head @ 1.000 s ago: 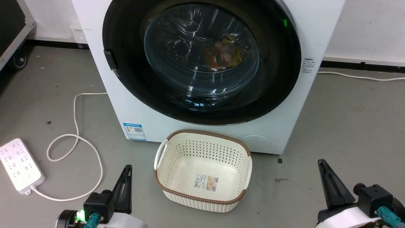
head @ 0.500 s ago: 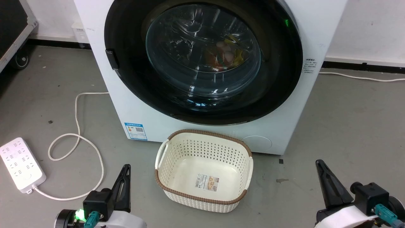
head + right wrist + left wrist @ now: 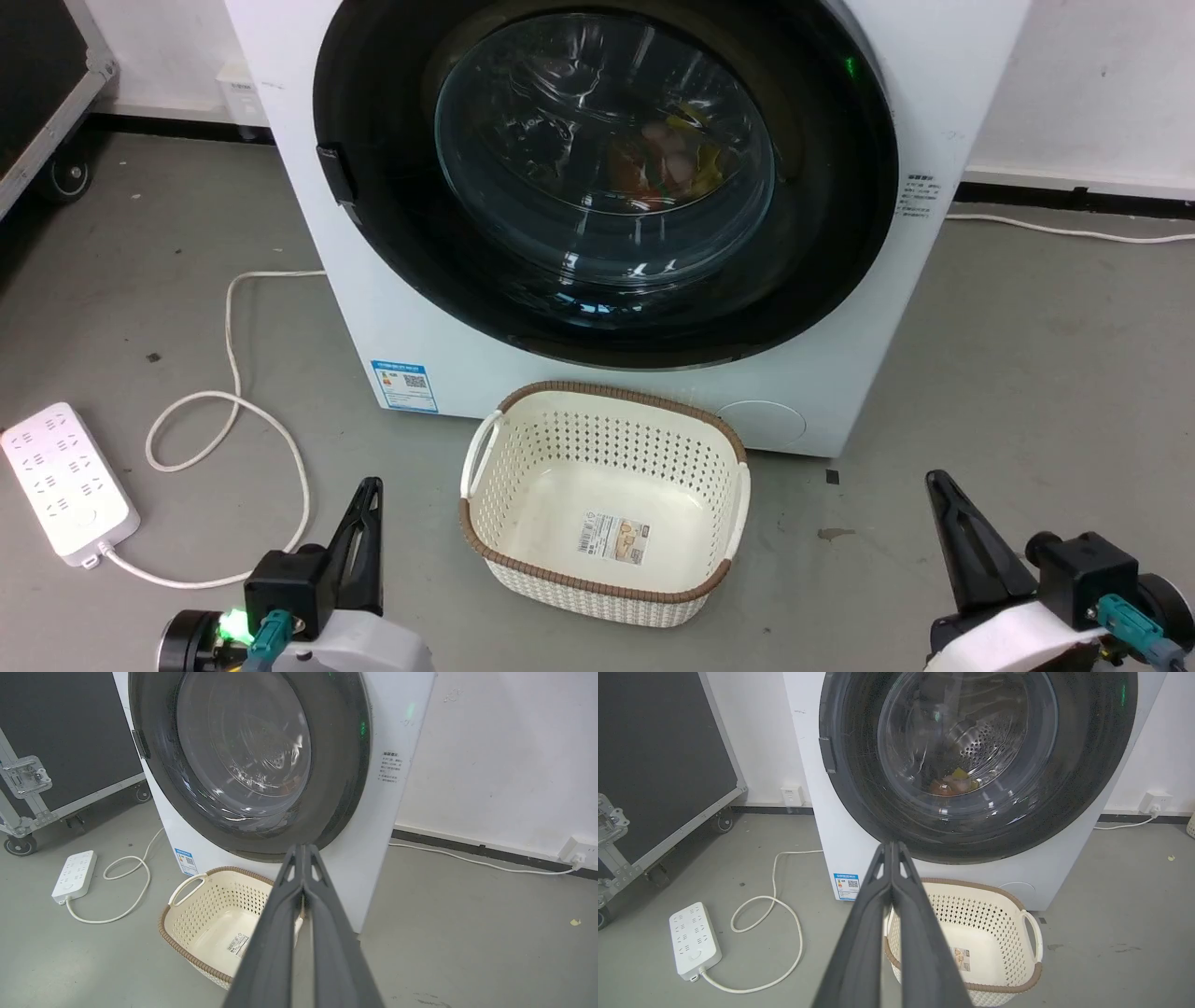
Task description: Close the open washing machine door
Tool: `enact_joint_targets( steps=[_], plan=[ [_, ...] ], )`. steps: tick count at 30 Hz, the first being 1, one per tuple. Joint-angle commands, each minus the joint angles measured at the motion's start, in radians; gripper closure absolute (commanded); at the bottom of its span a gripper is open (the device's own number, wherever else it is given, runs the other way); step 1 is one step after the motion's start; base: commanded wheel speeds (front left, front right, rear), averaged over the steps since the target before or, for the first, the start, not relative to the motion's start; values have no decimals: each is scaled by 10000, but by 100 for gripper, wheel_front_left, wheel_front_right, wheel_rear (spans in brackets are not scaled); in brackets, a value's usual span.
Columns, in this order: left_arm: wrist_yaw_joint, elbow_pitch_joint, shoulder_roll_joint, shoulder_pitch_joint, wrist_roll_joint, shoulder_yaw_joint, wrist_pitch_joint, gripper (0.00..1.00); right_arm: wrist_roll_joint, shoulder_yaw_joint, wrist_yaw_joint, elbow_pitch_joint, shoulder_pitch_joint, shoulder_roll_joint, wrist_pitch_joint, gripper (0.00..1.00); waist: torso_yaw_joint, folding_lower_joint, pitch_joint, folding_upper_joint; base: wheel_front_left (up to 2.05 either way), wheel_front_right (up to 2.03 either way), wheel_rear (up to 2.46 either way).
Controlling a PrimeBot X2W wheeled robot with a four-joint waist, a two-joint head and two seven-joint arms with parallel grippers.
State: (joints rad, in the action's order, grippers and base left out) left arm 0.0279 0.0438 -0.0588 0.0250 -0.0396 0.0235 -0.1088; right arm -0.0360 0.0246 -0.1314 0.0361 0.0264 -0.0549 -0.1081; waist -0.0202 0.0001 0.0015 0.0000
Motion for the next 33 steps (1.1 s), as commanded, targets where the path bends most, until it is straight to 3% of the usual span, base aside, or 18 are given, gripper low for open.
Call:
enact_joint_targets(
  steps=[1,33],
  plan=[
    [-60,-62,6,-92,81,-23,61,100,42,-30,4,-81,-133,28,48,100,6,-1,0,0,0,0,0],
    [-195,-294,55,-189,275,-154,694,100,238,-164,6,-254,-214,40,685,100,127,-1,-9,0,0,0,0]
  ],
)
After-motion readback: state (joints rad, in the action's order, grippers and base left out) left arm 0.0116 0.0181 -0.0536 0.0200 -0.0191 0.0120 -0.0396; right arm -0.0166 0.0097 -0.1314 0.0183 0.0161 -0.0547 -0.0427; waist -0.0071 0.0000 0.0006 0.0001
